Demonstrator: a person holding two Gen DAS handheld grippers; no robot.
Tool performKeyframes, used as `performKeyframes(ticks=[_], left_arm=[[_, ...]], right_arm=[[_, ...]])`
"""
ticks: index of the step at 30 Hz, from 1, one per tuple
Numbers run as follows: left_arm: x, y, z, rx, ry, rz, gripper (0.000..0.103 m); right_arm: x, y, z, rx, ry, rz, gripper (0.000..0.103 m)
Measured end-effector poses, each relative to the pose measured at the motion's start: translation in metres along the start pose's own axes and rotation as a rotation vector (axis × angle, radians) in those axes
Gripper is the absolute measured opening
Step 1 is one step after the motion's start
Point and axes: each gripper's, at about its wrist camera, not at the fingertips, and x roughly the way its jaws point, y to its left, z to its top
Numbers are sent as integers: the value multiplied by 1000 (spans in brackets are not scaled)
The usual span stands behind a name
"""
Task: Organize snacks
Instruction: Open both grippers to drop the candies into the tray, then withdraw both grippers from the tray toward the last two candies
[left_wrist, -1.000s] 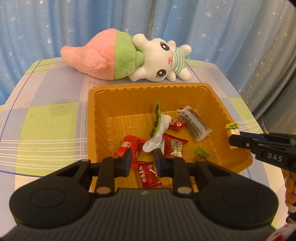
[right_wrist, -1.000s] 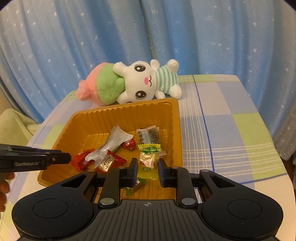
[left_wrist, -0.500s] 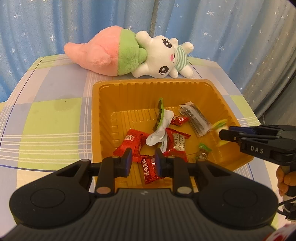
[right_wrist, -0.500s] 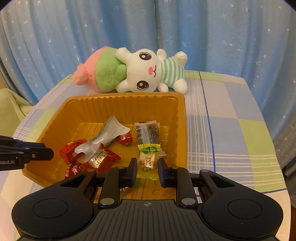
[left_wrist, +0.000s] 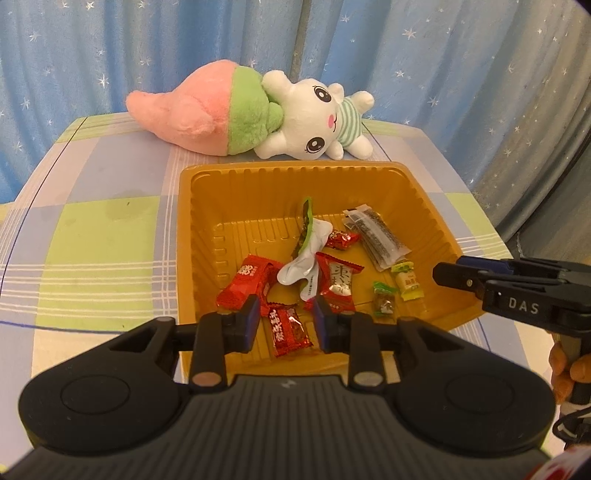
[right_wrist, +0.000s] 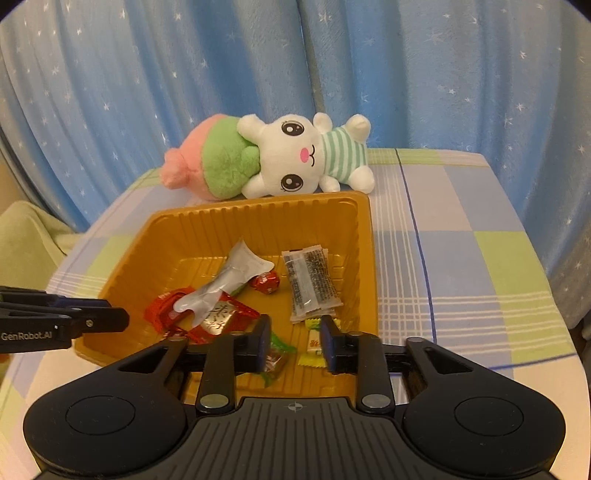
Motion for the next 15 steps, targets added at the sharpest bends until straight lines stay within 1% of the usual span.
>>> performKeyframes(ticks=[1,2,9,15], left_arm=[[-2,0,-1,-2,0,-3,29],[-4,-1,-3,-4,1,-5,29],[-22,1,-21,-16,7,-1,32],[-39,2,-38,-11,11,18,36]], right_arm=[[-4,1,-1,7,-10,0,49],[-8,1,-3,12,-18,2,53],[-32,6,-18,60,-14,23,56],[-48,17,-34,64,1,31,56]])
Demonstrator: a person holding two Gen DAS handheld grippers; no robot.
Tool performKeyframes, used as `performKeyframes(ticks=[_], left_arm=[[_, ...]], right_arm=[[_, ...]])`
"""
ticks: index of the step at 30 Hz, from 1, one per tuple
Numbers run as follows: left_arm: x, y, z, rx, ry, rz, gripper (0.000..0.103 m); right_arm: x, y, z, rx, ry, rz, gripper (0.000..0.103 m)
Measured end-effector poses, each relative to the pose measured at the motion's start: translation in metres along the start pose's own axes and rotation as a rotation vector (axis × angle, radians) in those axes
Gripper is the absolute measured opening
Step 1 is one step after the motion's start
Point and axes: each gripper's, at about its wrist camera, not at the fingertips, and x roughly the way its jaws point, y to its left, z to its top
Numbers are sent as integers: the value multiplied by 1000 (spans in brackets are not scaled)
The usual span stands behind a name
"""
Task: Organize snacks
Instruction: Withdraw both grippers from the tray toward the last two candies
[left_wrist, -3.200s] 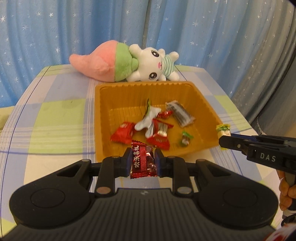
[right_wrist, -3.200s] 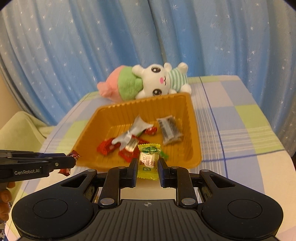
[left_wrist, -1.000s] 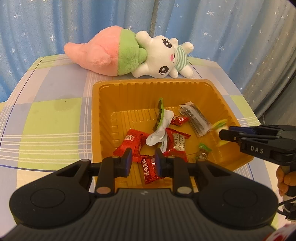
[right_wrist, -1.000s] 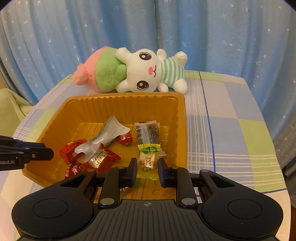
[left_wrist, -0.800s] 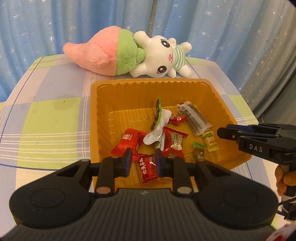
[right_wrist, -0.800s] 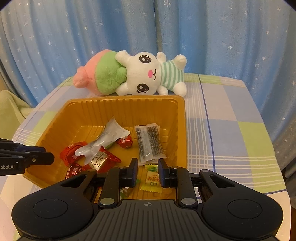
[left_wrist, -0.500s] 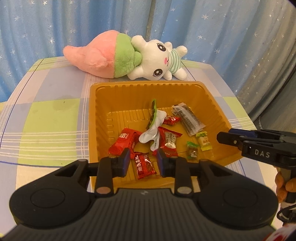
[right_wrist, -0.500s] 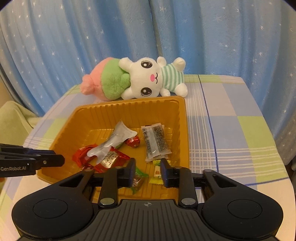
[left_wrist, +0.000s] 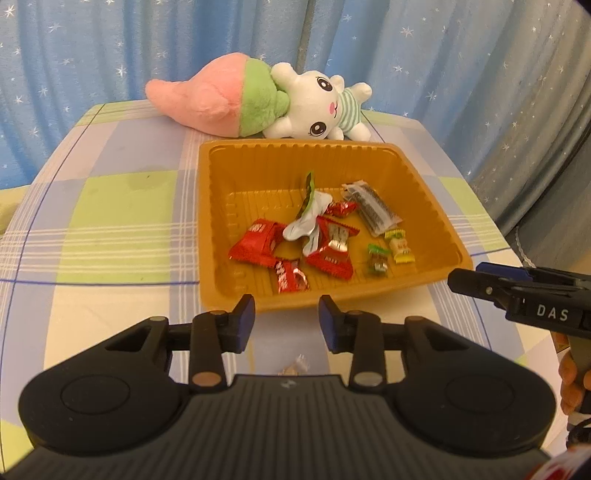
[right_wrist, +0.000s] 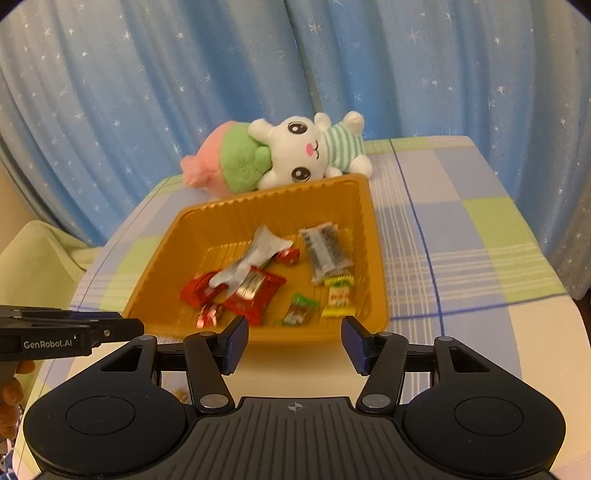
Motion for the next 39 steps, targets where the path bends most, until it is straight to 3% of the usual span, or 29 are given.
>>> performKeyframes(ticks=[10,14,21,29,39], left_arm=[[-22,1,-31,5,12,37,53],[-28,3,-43,-6,22,43,69],[-36,4,-62,0,28,72,84],[-44,13,-77,-28,36,95,93],[-46,31,-97,-73,73,140,92]], right_arm=[[-14,23,-37,-2,61,10,56],[-17,31,-51,-2,86,18,56],[-19,49,-70,-20,117,26,56],[-17,65,-87,-19,154,7,57],[-6,75,-102,16,212,1,57]])
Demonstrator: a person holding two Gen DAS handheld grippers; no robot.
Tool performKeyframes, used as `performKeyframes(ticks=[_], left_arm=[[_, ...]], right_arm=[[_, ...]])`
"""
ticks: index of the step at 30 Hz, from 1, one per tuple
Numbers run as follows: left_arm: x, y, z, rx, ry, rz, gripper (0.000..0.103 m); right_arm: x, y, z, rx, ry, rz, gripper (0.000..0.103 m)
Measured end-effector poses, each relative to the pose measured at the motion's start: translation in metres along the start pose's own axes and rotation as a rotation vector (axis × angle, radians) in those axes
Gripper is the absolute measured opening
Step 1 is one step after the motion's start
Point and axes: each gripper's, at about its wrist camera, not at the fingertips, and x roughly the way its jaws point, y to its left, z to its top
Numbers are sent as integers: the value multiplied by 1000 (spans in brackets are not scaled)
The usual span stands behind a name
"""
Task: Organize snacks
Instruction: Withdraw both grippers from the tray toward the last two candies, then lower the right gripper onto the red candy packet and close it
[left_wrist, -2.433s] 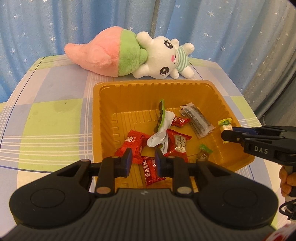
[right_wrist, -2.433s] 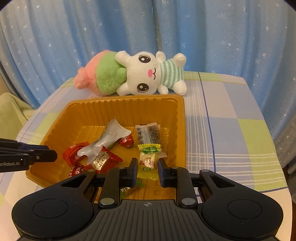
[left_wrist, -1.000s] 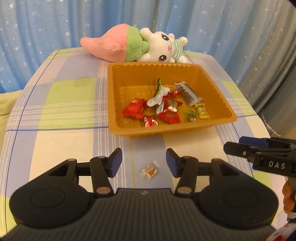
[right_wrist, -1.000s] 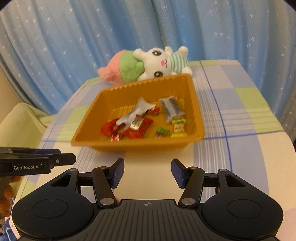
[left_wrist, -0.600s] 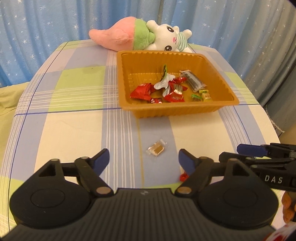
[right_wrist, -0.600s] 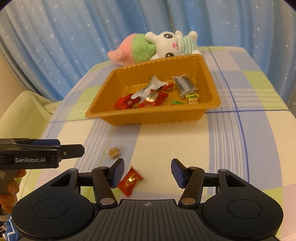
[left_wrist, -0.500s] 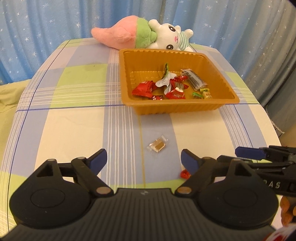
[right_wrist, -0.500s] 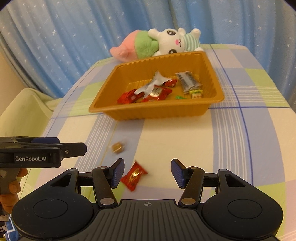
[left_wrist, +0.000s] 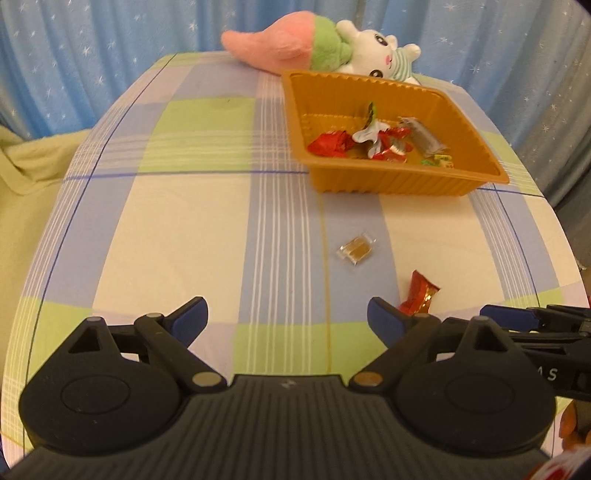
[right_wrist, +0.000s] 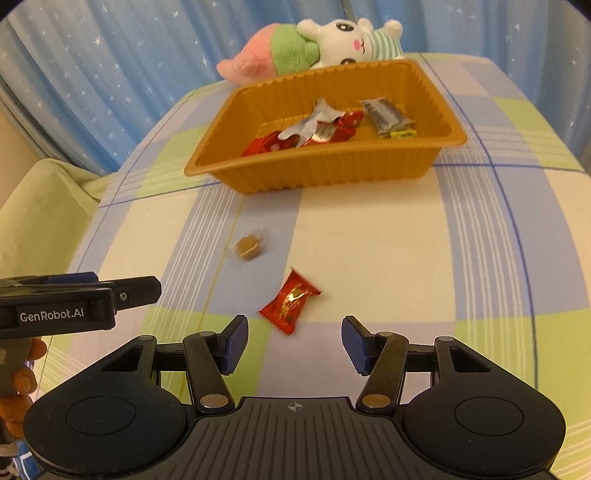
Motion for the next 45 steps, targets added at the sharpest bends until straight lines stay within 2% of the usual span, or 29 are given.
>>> performKeyframes(ticks=[13,33,42,45], left_arm=[[5,19,-6,-27,23,-5,90],[22,26,3,8,36,-13,84],[30,25,9,20,36,-19,82],[33,23,11,26,36,-20,80]], right_arm=[[23,15,-2,6,19,-21,56],[53,16,12,21,17,-42,56],[62,22,15,-63,-12,-53,56],[63,24,15,-107,-22,-75,49]])
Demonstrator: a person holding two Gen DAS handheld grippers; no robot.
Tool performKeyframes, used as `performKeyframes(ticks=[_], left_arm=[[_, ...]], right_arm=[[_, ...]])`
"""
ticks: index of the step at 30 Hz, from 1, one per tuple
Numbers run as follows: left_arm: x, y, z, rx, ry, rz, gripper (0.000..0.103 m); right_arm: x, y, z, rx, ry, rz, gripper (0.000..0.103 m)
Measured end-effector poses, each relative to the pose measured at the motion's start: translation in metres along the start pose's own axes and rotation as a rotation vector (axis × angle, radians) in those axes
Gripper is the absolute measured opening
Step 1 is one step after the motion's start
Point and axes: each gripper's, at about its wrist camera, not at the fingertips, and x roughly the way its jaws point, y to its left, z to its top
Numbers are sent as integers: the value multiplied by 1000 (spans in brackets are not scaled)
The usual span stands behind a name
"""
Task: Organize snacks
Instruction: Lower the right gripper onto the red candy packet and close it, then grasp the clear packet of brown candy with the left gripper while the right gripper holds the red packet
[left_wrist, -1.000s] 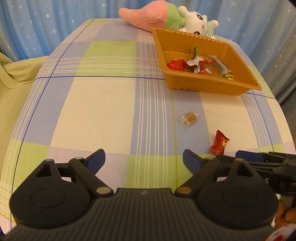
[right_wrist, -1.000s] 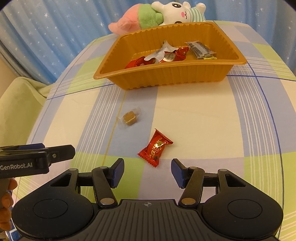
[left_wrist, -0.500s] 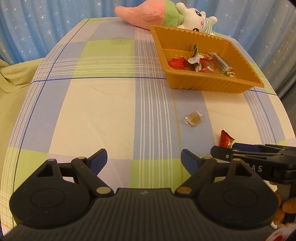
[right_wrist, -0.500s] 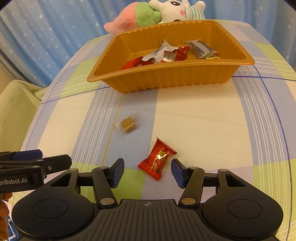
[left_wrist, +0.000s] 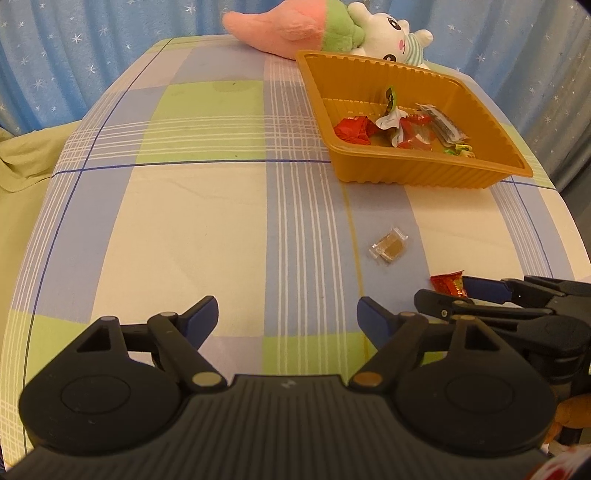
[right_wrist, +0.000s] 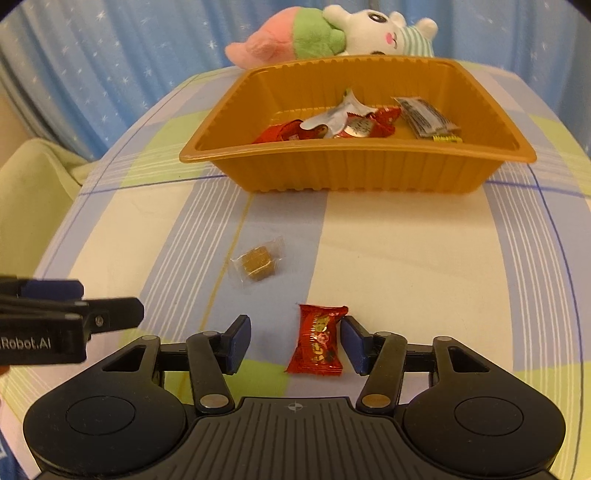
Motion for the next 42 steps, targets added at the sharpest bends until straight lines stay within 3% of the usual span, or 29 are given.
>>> performKeyframes(ticks=[9,16,23,33,36,42], left_arm=[[11,-11,5,24,12,-16,78],[23,-27,10,79,19,-53,67],[35,-44,17,181,-2,-121,48],[53,-66,31,328,-23,-171,40],[60,-70,34,347,-14,-173,31],[68,-73,39,334,3,-193,26]], right_arm=[[-1,-3,-2,-92,-9,-34,23],[-7,-24,-2,-23,-10,-33,22],[-18,-49,1,63,-22,-46,22],[-26,-69,-2,121,-31,-61,22],[-28,-75,-2,143,-32,-60,22],[-29,-80,-1,157,-32,-63,22]])
